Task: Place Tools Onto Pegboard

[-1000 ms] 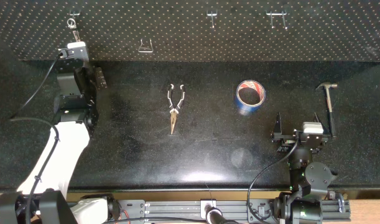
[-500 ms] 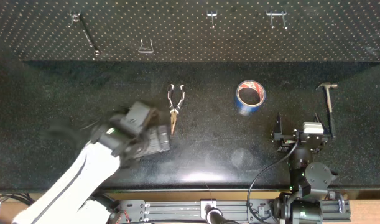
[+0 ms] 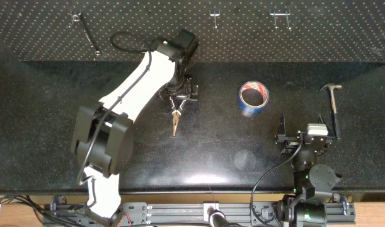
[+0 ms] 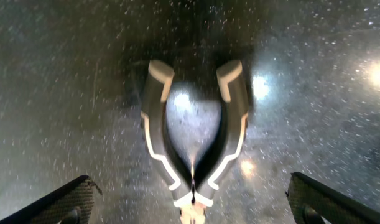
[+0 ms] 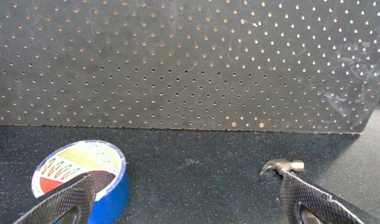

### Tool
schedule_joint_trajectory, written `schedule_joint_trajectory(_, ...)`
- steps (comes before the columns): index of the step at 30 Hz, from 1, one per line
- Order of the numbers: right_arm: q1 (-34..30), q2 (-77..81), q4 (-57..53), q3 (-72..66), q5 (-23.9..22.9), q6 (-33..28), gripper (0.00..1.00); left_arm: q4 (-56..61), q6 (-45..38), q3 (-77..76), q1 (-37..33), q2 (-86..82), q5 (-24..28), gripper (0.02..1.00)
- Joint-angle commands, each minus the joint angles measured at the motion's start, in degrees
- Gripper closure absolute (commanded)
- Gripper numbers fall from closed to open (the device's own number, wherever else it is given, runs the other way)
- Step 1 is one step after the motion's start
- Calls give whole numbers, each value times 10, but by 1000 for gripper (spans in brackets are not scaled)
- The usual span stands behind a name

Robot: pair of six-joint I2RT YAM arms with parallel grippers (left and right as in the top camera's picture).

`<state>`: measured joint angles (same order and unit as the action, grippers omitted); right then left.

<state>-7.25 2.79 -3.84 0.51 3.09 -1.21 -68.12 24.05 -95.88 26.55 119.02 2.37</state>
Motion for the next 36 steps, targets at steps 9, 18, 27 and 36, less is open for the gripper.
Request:
schedule_joint_trajectory(9,-2,-3,0,-2,1,-6,25,20,36,-12,-4,51,-2,18)
schedule_joint_trajectory(18,-2,-3,0,-2,1,-6,25,26,36,-8,-14,72,33,23)
schedule_joint_trajectory(27,-2,-3,0,-2,1,-6,25,35,36,-8,-13,82,24,400)
schedule_joint_trajectory(36,-2,-3,0,-2,1,-6,25,41,36,-8,-13,82,24,989)
